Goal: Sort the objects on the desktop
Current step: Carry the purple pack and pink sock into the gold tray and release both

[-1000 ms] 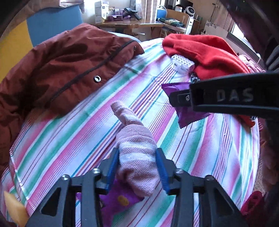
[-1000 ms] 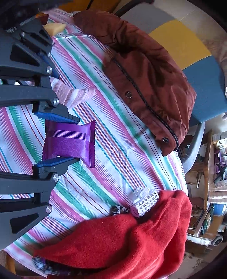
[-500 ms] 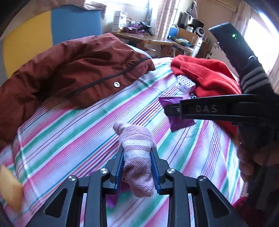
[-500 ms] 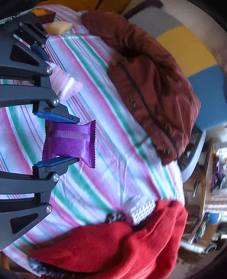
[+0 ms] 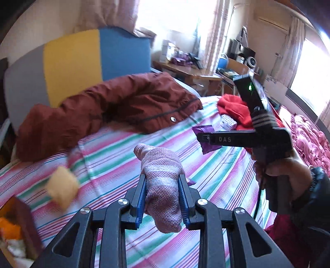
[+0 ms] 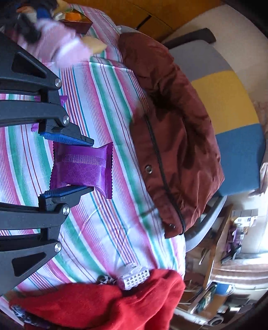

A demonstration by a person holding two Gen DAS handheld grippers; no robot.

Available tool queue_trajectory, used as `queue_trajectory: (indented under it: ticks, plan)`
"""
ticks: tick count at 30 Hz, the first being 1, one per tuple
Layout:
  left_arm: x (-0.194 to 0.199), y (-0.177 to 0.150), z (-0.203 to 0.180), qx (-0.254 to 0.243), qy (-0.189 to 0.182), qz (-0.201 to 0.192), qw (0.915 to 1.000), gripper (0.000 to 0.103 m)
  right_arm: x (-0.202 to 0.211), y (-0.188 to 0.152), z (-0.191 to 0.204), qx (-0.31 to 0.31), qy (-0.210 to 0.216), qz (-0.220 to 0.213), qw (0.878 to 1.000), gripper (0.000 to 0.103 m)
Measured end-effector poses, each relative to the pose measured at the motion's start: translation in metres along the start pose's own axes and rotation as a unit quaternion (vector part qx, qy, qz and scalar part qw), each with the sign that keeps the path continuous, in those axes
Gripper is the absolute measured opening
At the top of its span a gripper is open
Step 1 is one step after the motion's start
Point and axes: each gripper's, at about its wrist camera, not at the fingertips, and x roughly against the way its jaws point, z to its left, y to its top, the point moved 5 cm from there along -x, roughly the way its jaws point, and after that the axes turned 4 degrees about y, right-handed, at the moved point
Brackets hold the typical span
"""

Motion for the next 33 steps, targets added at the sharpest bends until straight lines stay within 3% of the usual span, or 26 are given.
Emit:
queue_trajectory:
  ticks: [14,25,33]
  plan:
    - [0.101,-0.051,0.081,0.064,0.111,-0.034,0.9912,0.028,0.010,-0.014,0.068,0.060,0.049,0.008,0.997,0.037]
    - [0.143,-0.091,0.124,0.116,0.137,-0.043,0.9828,0.028,0.040,-0.038,0.181,0.126,0.124,0.006,0.984,0.037]
    - [0.167,-0.125,0.153,0.153,0.144,-0.048,0.9764,0.028,0.054,-0.080,0.270,0.186,0.176,0.018,0.966,0.037]
